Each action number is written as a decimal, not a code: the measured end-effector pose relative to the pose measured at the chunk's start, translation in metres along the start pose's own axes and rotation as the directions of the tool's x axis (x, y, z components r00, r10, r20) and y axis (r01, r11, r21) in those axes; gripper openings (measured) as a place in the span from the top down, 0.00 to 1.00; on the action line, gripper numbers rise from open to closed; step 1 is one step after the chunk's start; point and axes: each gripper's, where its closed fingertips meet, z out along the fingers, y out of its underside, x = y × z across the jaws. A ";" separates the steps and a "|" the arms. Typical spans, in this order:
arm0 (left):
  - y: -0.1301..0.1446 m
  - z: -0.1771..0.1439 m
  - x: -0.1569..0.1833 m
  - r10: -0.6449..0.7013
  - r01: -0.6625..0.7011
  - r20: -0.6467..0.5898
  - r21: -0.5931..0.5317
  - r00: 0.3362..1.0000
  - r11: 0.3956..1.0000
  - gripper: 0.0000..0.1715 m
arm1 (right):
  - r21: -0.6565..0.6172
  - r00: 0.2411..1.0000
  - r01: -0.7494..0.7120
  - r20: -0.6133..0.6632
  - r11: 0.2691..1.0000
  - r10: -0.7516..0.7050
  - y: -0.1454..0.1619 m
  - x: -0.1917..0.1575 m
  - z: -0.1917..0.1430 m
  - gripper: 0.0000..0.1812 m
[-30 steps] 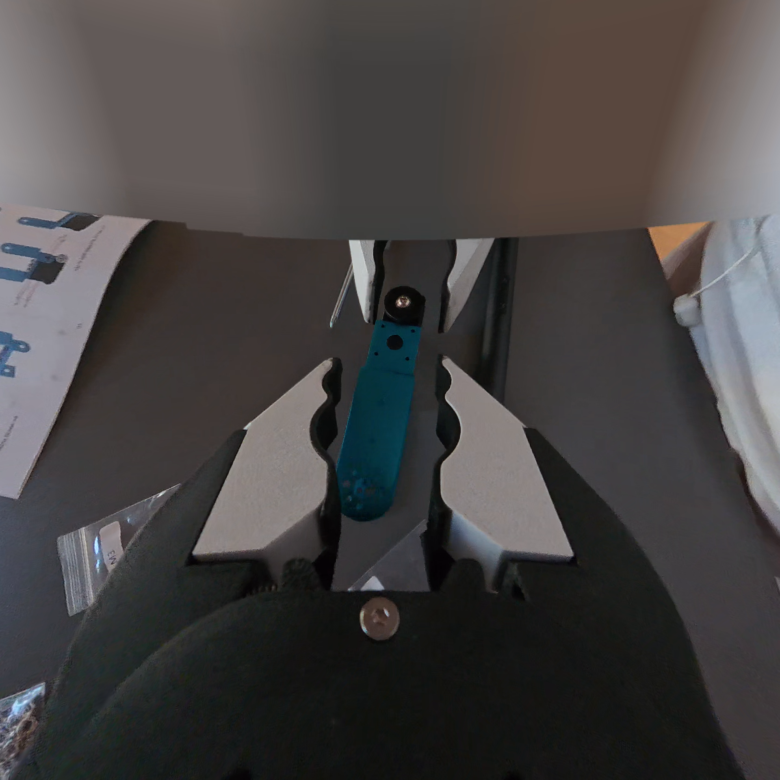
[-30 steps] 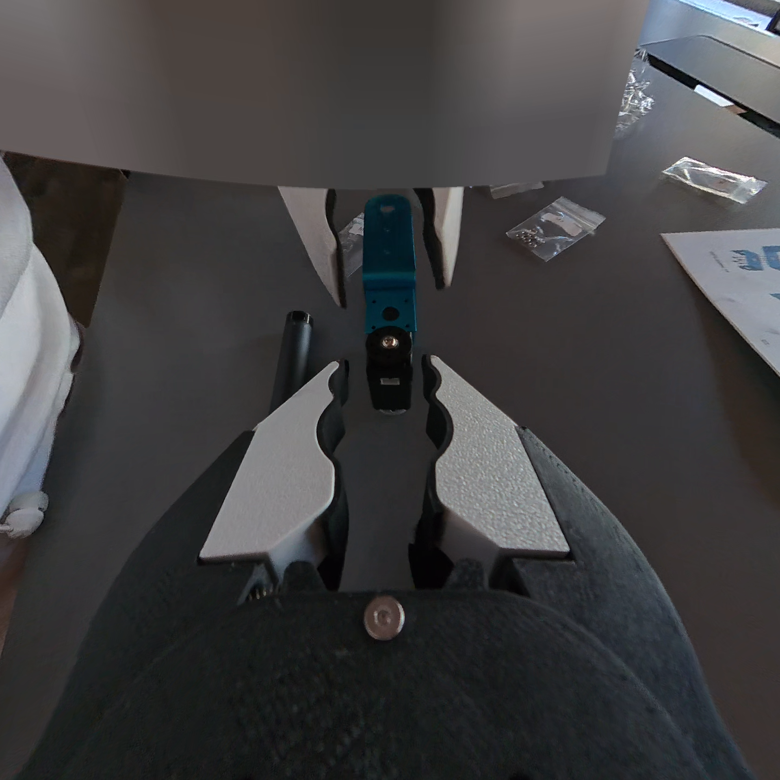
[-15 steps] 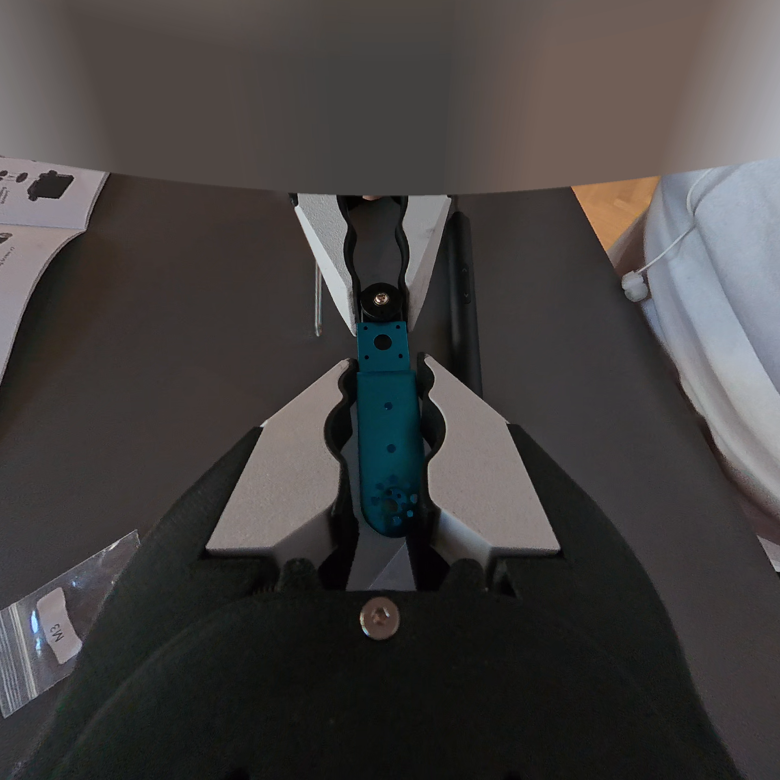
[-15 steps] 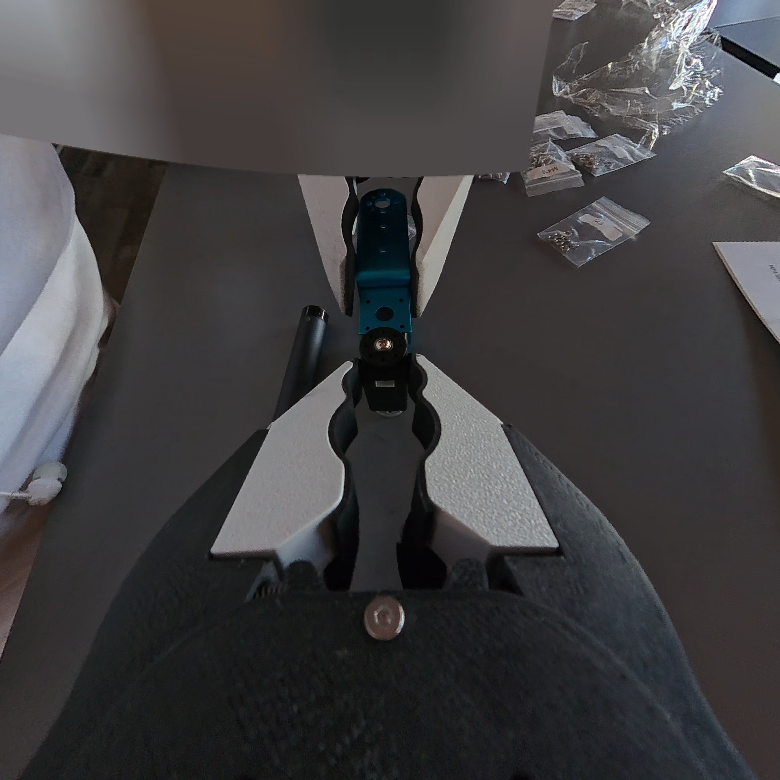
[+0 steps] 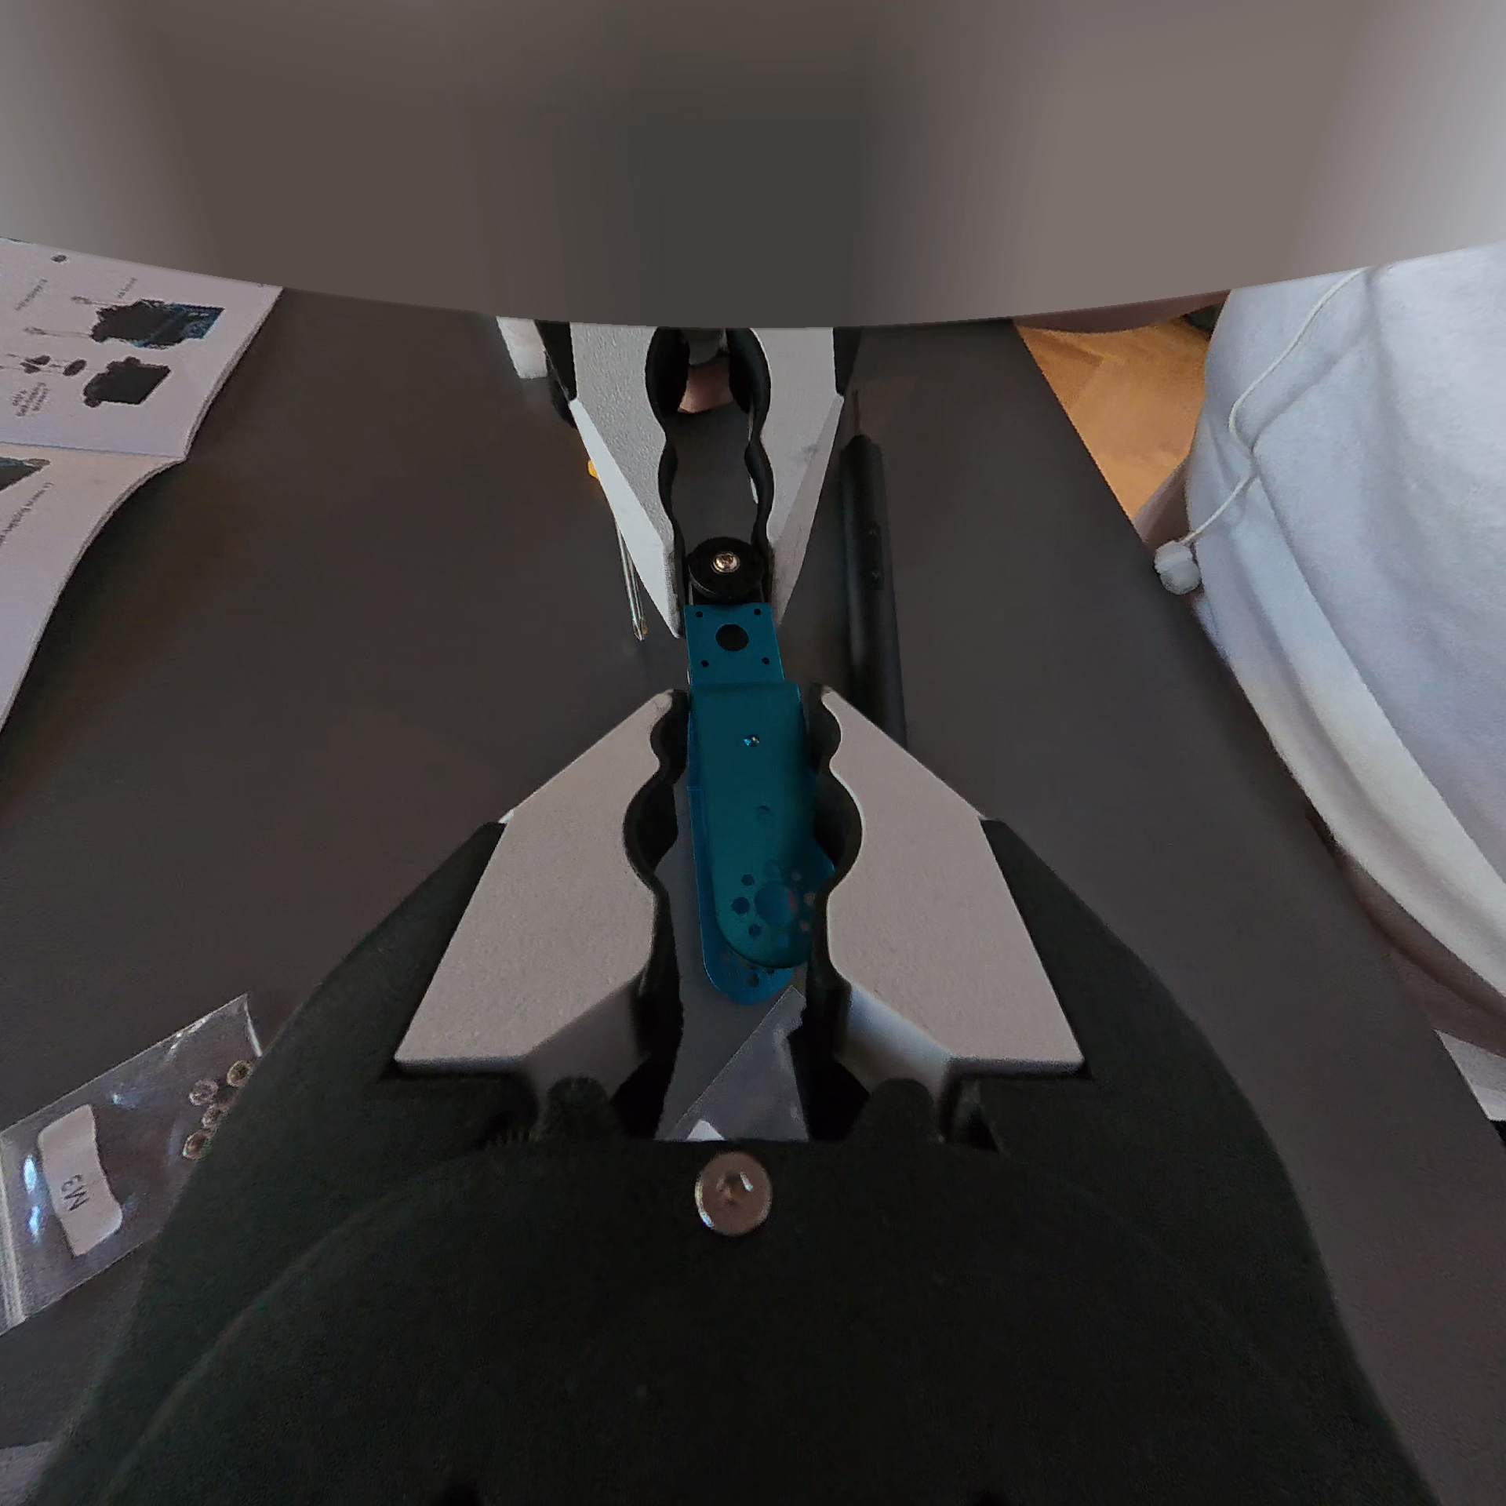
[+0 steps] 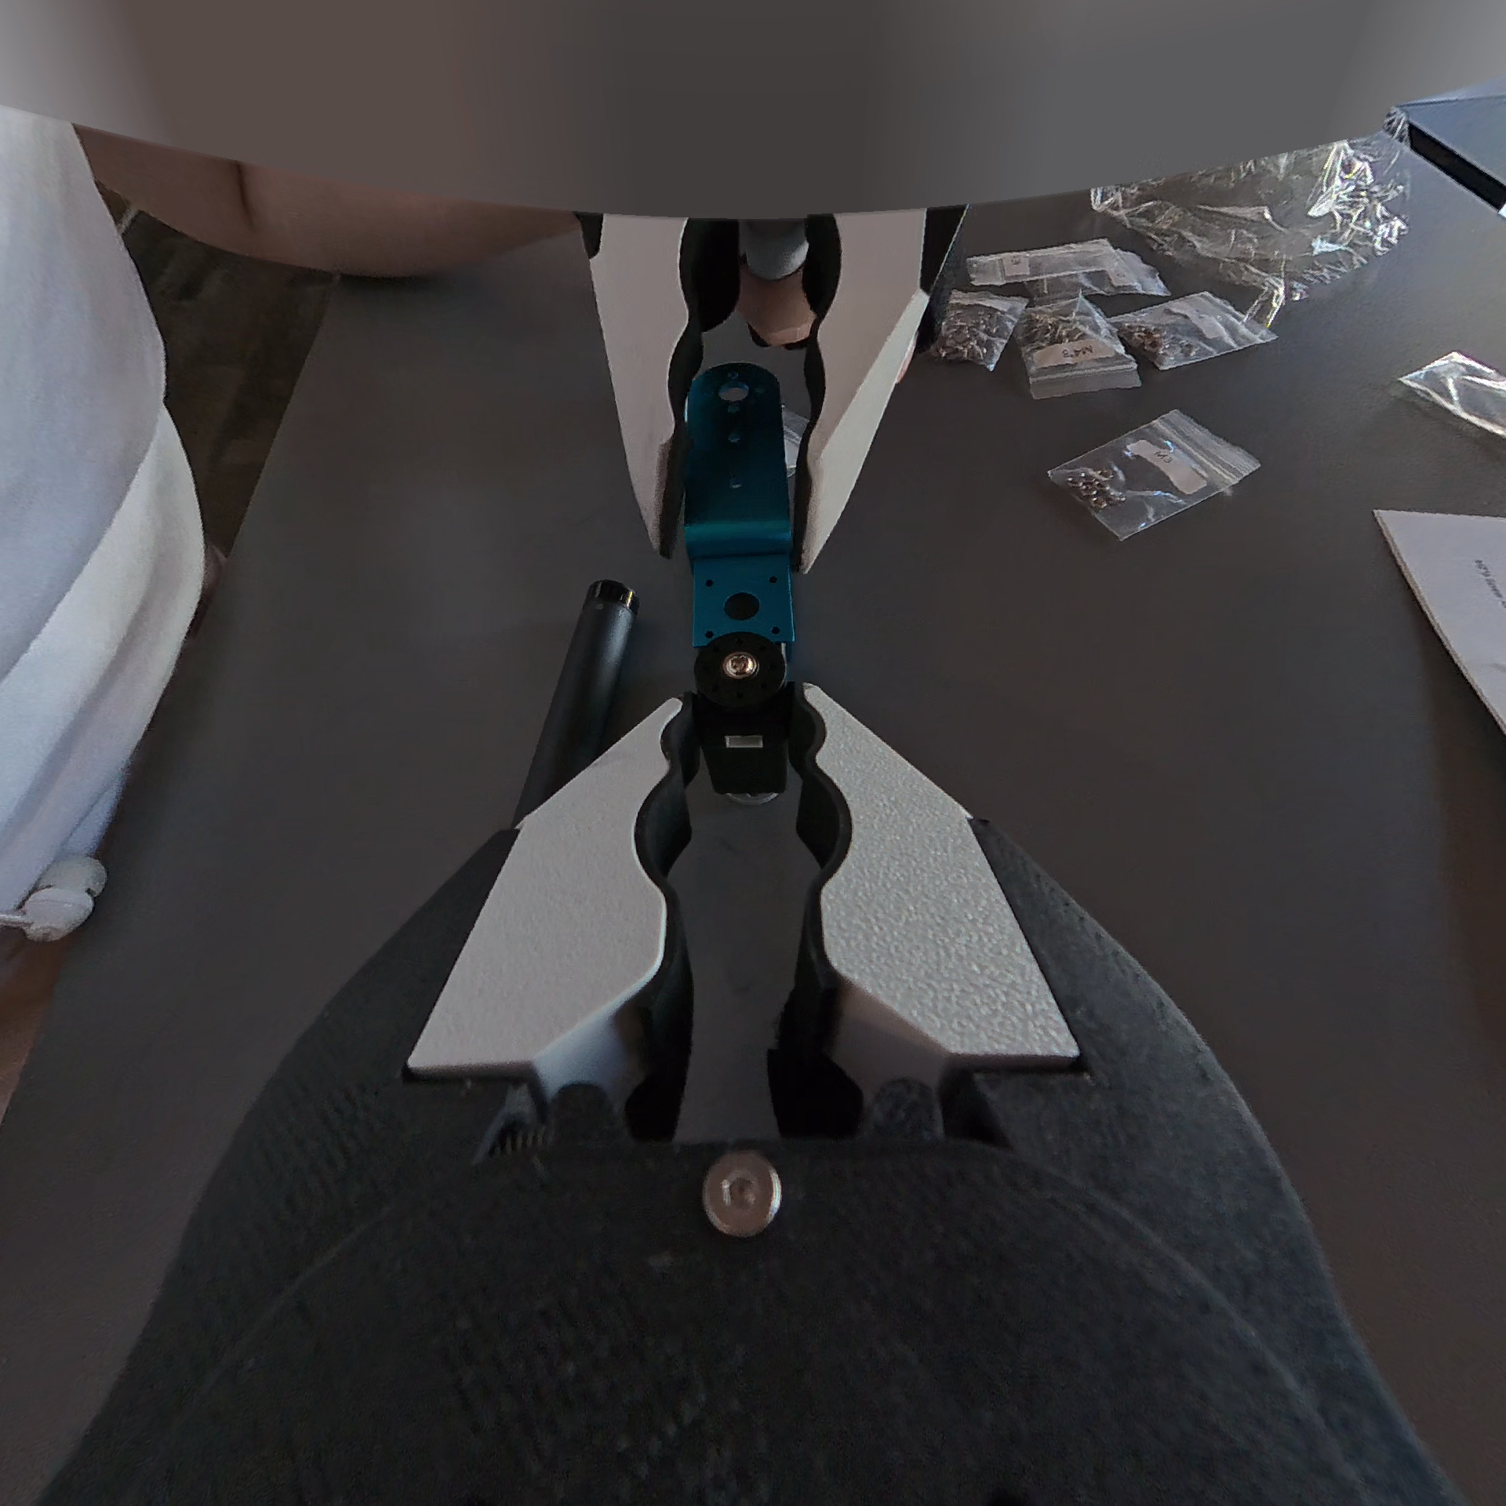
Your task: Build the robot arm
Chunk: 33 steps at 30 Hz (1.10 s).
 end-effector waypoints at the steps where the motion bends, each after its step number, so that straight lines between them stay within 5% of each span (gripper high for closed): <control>1: 0.000 0.001 0.000 0.010 -0.010 0.001 0.006 1.000 1.000 0.83 | 0.000 1.000 -0.002 0.004 1.000 0.002 0.000 0.000 0.000 0.88; 24: 0.000 0.001 -0.001 0.057 -0.056 -0.016 0.021 0.998 0.998 0.83 | -0.003 0.997 -0.019 0.069 1.000 0.019 0.001 0.001 0.000 0.88; 30: -0.018 0.000 -0.005 -0.041 0.041 -0.006 0.124 0.999 0.991 0.82 | -0.009 0.999 -0.031 0.043 0.999 0.031 0.002 0.000 0.001 0.87; 33: -0.014 0.008 -0.007 -0.008 0.005 0.041 0.057 0.999 0.998 0.76 | -0.019 0.999 -0.025 0.028 1.000 0.025 0.003 0.000 0.002 0.85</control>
